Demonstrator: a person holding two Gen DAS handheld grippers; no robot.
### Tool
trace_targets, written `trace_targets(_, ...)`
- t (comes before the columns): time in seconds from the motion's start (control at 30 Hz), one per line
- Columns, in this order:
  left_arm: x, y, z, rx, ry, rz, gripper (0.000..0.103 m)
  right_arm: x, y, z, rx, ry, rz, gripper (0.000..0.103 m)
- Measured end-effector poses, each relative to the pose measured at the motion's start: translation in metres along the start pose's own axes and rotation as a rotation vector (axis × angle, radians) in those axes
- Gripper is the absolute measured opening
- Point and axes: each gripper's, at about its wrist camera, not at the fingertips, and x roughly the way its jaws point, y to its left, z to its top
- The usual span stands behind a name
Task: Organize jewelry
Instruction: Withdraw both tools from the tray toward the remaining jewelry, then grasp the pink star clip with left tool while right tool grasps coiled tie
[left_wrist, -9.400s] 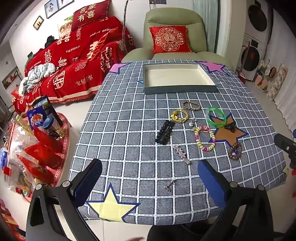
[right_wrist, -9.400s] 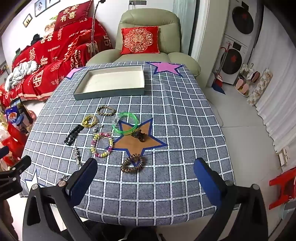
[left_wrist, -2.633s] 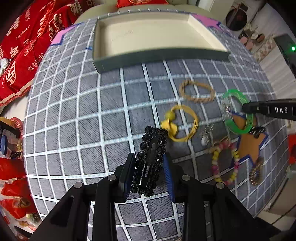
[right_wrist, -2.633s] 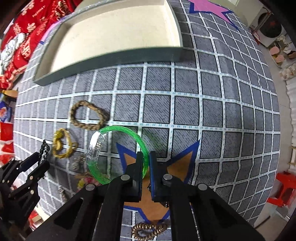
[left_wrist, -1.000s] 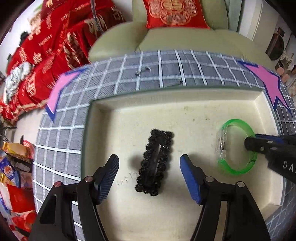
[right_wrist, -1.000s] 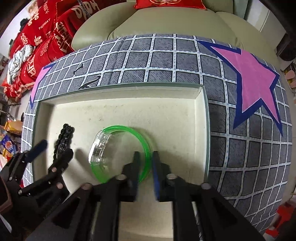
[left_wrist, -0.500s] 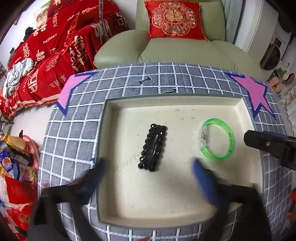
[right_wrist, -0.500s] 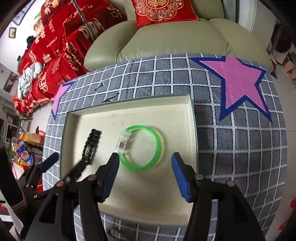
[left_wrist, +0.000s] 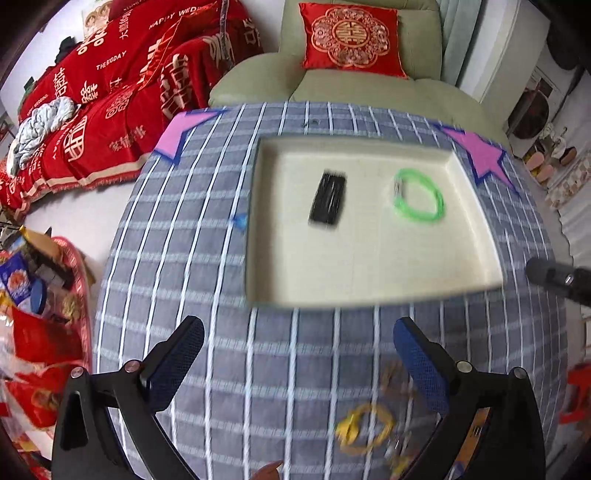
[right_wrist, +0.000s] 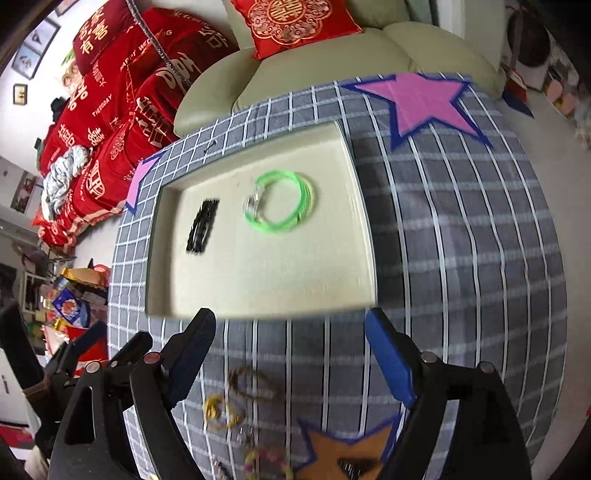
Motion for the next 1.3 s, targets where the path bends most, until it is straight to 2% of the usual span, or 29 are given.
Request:
trace_targets(0.33,-0.013,0.014,-0.093,0.014,0.112,0.010,0.103,-0.034,-0.014,-0.083,0.025,-0.030,-0.035,0.086)
trace_targets(0.47,-0.015,0.015,-0.124,-0.002,0.153,0.011,0.103,-0.036,-0.025,-0.115,0.050,0.039,-0.077,0.086)
trace_targets(0.7,-0.008,0.019,-0.166,-0.011,0.271,-0.045,0.103,-0.025,-0.047,-0.183,0.134,0.156,-0.109,0.086)
trace_targets(0.93,0.000,0.009,-0.183,-0.003,0.315,-0.066,0.103,-0.008,-0.053,-0.227,0.190,0.242,-0.139,0.086)
trace_targets(1.3,0.014,-0.026,-0.197,0.029,0.321,-0.052,0.103,0.023,-0.059,-0.239,0.275,0.258,-0.195,0.087)
